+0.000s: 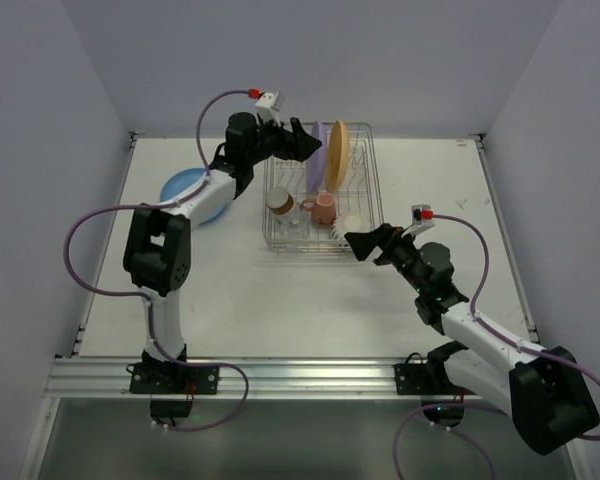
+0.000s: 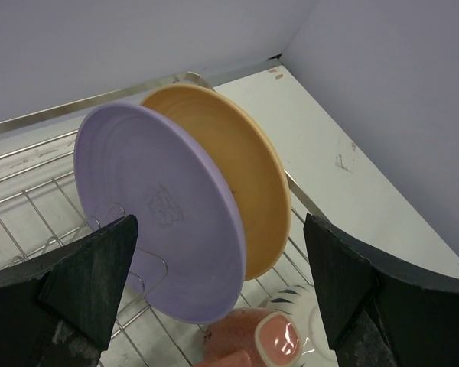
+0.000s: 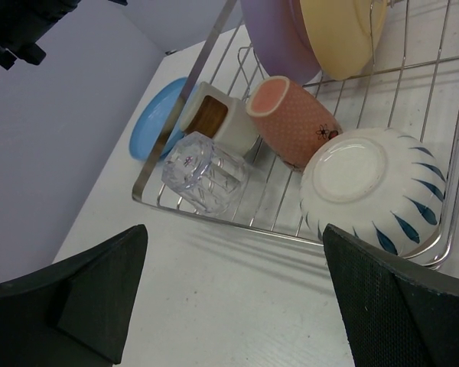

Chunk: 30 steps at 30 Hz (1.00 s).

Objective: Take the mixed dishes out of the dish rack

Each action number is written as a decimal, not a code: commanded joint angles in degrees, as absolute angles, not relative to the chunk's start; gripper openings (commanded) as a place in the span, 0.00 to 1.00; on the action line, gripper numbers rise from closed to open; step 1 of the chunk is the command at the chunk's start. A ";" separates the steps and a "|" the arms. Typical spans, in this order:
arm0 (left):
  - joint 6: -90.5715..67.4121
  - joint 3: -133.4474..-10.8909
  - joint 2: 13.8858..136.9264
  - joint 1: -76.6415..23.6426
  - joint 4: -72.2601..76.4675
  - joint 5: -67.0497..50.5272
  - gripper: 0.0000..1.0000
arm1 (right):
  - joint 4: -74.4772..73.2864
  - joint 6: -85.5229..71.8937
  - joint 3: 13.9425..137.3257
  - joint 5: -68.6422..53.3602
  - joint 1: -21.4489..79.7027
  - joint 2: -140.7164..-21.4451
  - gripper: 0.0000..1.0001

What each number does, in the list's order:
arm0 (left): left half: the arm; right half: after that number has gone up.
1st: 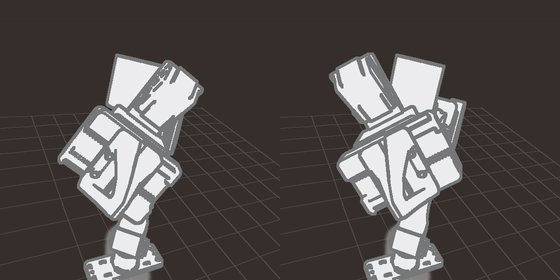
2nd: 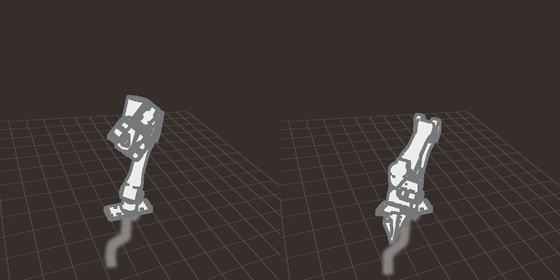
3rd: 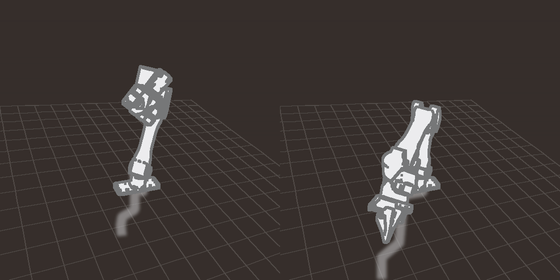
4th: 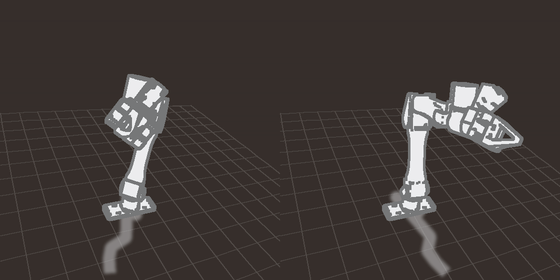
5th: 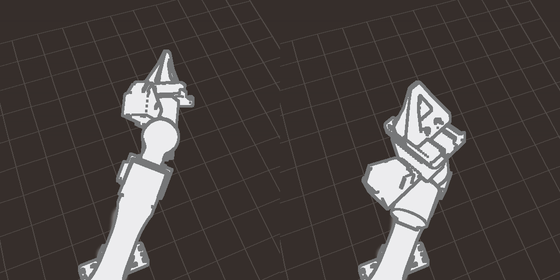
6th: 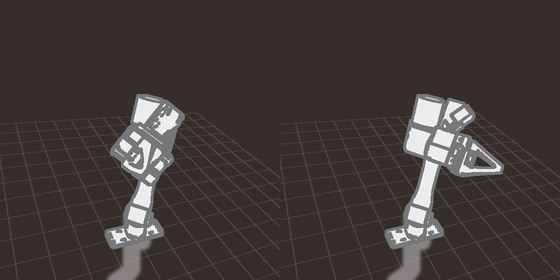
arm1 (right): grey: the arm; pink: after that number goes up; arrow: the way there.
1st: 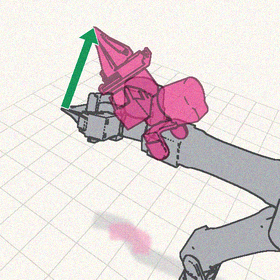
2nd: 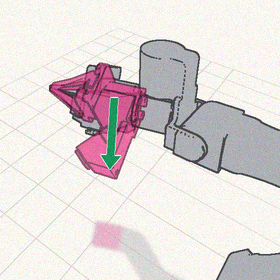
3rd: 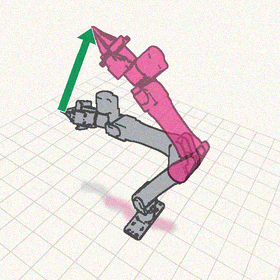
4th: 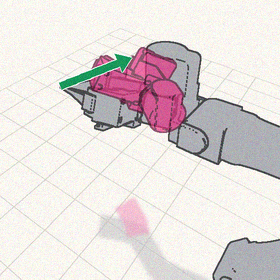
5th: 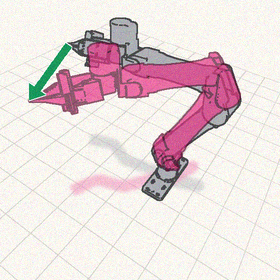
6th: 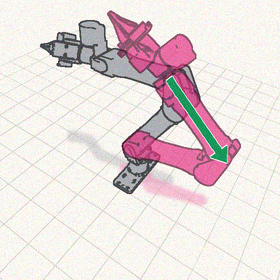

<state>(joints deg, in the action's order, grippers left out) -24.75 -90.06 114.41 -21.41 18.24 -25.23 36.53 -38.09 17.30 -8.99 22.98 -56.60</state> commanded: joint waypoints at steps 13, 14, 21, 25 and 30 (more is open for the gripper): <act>-24.43 -93.69 118.30 -21.62 18.81 -29.79 0.74 | 33.67 -34.45 20.65 -5.98 23.38 -55.20 0.99; -24.43 -93.69 118.47 -21.62 18.81 -29.88 0.74 | 33.40 -34.37 20.65 -5.89 23.38 -55.02 0.99; -25.22 -94.31 119.79 -21.80 19.16 -32.34 0.69 | 31.99 -34.28 21.18 -5.19 23.38 -54.67 0.99; -25.22 -94.92 120.59 -22.15 19.16 -33.31 0.63 | 31.12 -34.28 21.88 -5.45 23.29 -55.63 0.99; -24.96 -95.36 120.94 -22.50 18.11 -32.78 0.59 | 30.06 -34.45 22.67 -5.10 23.38 -56.34 0.99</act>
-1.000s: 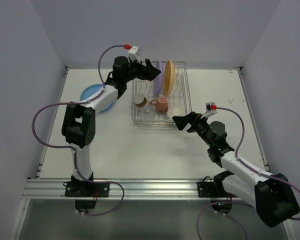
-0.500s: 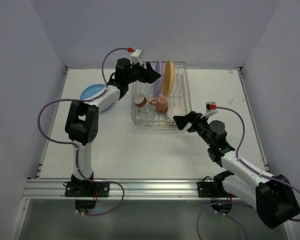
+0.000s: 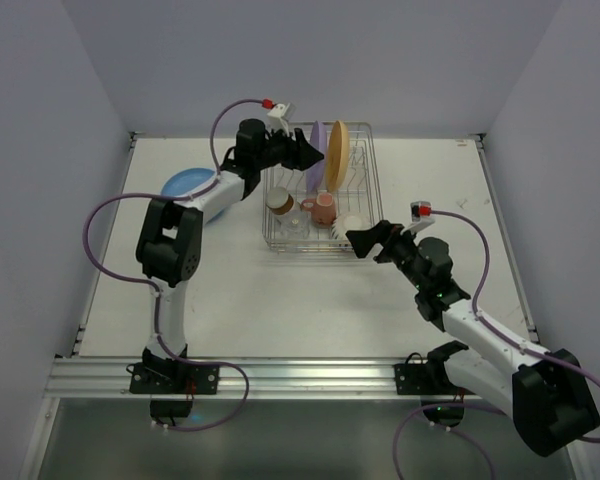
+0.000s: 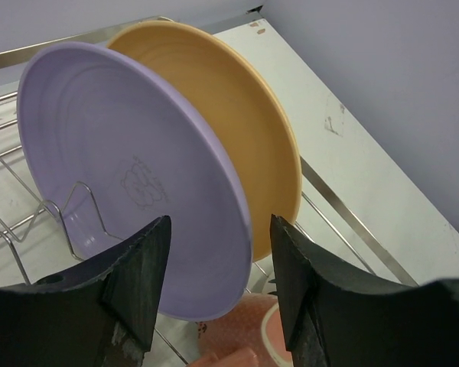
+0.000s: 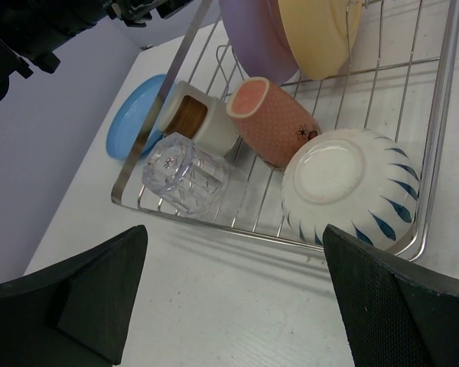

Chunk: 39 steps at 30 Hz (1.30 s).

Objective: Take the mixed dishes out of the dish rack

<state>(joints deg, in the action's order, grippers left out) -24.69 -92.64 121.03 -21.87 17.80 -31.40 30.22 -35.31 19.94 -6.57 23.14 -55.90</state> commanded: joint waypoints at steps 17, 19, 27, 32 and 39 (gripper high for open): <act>-25.40 -98.00 123.22 -23.20 16.53 -34.10 0.40 | 29.35 -34.45 23.38 -4.92 23.29 -57.04 0.99; -25.31 -98.17 123.31 -23.20 16.44 -34.10 0.37 | 29.27 -34.45 23.38 -5.01 23.38 -56.95 0.99; -25.14 -98.17 123.14 -23.20 16.35 -34.80 0.24 | 28.83 -34.45 23.91 -5.27 23.29 -57.74 0.99; -24.96 -98.17 122.96 -23.20 16.61 -35.51 0.00 | 28.65 -34.54 24.17 -5.36 23.29 -58.01 0.99; -25.58 -98.09 120.86 -23.20 16.87 -37.62 0.00 | 28.48 -34.45 24.52 -5.45 23.38 -58.53 0.99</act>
